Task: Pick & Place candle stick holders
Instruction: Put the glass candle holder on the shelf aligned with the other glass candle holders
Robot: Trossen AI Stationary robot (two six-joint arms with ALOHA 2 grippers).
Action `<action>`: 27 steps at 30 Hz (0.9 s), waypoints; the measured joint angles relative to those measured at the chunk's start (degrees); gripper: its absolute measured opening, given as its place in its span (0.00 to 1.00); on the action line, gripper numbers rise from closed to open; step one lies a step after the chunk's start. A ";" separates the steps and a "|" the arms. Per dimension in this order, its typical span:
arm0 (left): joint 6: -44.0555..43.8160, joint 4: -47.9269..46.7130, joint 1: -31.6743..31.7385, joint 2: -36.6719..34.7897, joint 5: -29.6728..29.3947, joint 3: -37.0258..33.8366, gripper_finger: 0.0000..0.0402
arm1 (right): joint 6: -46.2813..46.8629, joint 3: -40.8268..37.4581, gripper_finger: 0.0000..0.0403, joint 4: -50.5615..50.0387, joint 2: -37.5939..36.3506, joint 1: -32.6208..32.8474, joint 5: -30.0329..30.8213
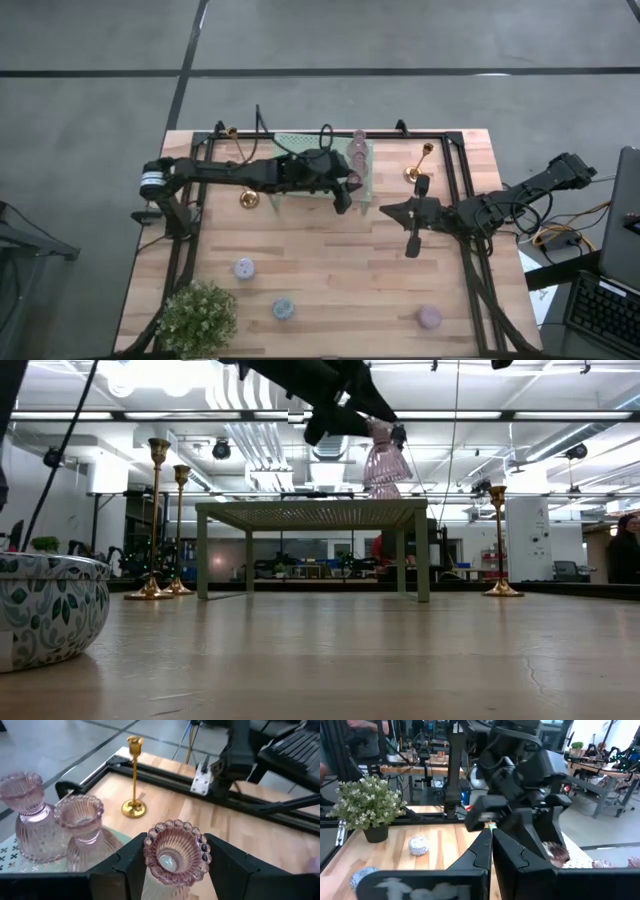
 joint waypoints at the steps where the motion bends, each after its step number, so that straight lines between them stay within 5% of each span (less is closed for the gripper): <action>1: 0.07 -0.77 0.07 0.69 -0.08 0.59 0.45 | 0.07 0.00 0.02 -0.12 0.02 0.12 0.02; 27: 1.19 0.72 1.53 5.09 -1.99 2.50 0.45 | 1.07 -0.20 0.02 -1.33 0.07 0.74 -0.06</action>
